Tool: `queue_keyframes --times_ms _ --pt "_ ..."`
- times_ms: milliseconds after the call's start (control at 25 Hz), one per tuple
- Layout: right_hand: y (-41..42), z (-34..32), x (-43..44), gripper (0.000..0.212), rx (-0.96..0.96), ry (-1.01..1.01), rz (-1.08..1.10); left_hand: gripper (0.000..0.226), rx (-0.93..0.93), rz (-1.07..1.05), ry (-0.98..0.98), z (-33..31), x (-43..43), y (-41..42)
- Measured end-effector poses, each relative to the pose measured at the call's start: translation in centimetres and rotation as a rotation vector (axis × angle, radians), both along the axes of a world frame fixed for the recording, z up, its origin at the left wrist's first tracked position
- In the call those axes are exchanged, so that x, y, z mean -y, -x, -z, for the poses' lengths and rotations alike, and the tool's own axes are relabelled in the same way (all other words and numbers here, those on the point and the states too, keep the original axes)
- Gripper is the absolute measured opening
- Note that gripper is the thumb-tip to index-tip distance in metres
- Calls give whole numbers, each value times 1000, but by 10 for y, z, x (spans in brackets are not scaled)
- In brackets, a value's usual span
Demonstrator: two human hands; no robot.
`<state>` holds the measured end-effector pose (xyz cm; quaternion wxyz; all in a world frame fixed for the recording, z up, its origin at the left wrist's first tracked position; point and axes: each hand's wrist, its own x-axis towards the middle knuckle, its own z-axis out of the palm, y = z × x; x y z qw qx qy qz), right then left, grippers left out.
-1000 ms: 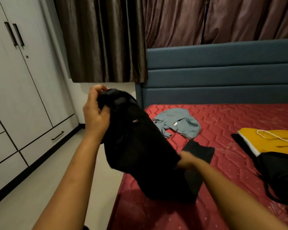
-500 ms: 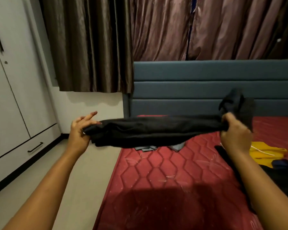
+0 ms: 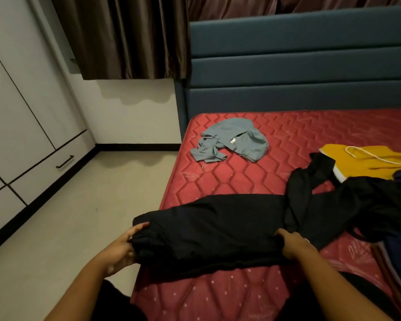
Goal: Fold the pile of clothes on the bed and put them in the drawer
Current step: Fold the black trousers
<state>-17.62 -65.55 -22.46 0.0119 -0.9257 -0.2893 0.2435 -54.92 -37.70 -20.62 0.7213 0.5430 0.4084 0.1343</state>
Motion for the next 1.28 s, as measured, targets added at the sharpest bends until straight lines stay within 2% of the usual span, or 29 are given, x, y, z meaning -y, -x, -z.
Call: queue_keyframes --times_ms 80,120,160,200,240,280,320,400,480,520,600,720,760,840,920,1000,1160,1280 --pt "-2 8 2 44 -43 -17 51 56 162 -191 315 -5 -1 -1" --pt "-3 11 1 41 -50 -37 81 44 185 -270 381 -5 1 -3" --pt "-3 10 0 39 -44 -47 110 33 150 -332 367 -6 5 -9" --pt "-4 11 -1 39 -30 -56 138 26 90 -370 299 -2 11 -17" --pt "-3 11 -3 40 -18 -71 165 30 36 -372 211 2 16 -25" --pt "-3 11 -4 42 -11 -91 190 43 -9 -368 128 3 22 -31" --pt "-3 11 -5 47 -5 -109 210 52 -23 -352 49 1 26 -36" --pt "-3 11 -4 53 12 -120 239 51 -9 -261 -161 -10 21 -34" --pt "-4 10 -3 46 46 -106 253 49 -8 -170 -418 -26 6 -25" --pt "-4 10 -4 42 56 -94 248 49 -62 -156 -556 -34 -4 -20" --pt "4 9 -10 41 50 -68 214 50 -349 -126 -813 -35 -24 -13" --pt "18 8 -18 45 74 -16 140 65 -906 129 -819 -15 -14 -22" --pt "20 9 -20 49 92 -14 127 66 -1001 226 -871 -9 1 -33" --pt "20 9 -21 58 72 -27 132 67 -942 425 -1028 8 33 -60" --pt "17 10 -21 64 -24 -45 155 66 -831 599 -1084 22 66 -90" --pt "15 9 -21 66 -109 -76 200 64 -776 682 -1132 34 93 -119" --pt "13 7 -22 53 -5 -154 283 57 -684 804 -1210 41 130 -167" --pt "8 5 -26 48 -72 -227 303 55 -649 897 -1206 40 148 -200"
